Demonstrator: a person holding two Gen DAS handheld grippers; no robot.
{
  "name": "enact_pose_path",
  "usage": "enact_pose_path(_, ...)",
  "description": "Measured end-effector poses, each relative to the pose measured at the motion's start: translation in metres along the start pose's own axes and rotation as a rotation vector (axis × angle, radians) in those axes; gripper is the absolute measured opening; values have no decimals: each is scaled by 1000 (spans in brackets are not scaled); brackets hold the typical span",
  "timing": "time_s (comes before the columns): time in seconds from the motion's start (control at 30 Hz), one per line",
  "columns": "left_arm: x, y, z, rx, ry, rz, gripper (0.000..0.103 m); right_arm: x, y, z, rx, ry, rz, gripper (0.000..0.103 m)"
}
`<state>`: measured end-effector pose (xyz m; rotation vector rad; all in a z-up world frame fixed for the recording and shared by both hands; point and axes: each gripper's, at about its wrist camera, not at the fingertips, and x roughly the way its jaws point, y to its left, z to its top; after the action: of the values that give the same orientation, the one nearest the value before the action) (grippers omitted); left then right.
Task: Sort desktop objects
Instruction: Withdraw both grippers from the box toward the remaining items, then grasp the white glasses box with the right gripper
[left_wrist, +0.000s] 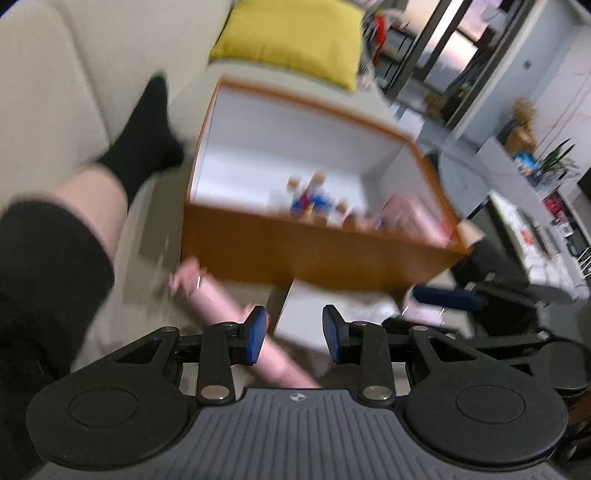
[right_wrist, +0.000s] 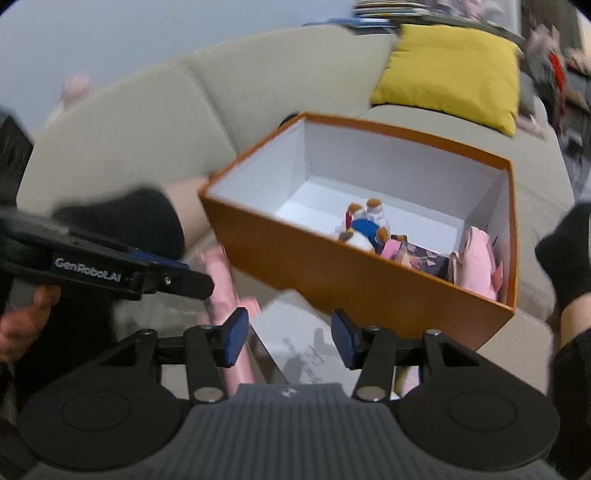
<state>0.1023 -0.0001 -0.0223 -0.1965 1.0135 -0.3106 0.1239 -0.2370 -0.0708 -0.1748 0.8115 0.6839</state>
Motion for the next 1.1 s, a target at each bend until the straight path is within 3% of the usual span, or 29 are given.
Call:
enact_pose_path(0.2, 32, 12, -25, -61, 100, 49, 39, 35, 26, -20, -315, 93, -142, 58)
enact_pose_path(0.27, 36, 13, -28, -76, 108, 58, 49, 44, 32, -24, -393, 118, -173, 59)
enact_pose_path(0.63, 42, 19, -33, -113, 126, 73, 49, 71, 51, -47, -671, 212, -268, 63)
enact_pose_path(0.9, 42, 22, -36, -121, 142, 72, 49, 80, 62, -52, -768, 215, -306, 63)
enact_pose_path(1.1, 37, 27, -34, -137, 130, 68, 49, 67, 50, -40, -616, 236, -213, 62)
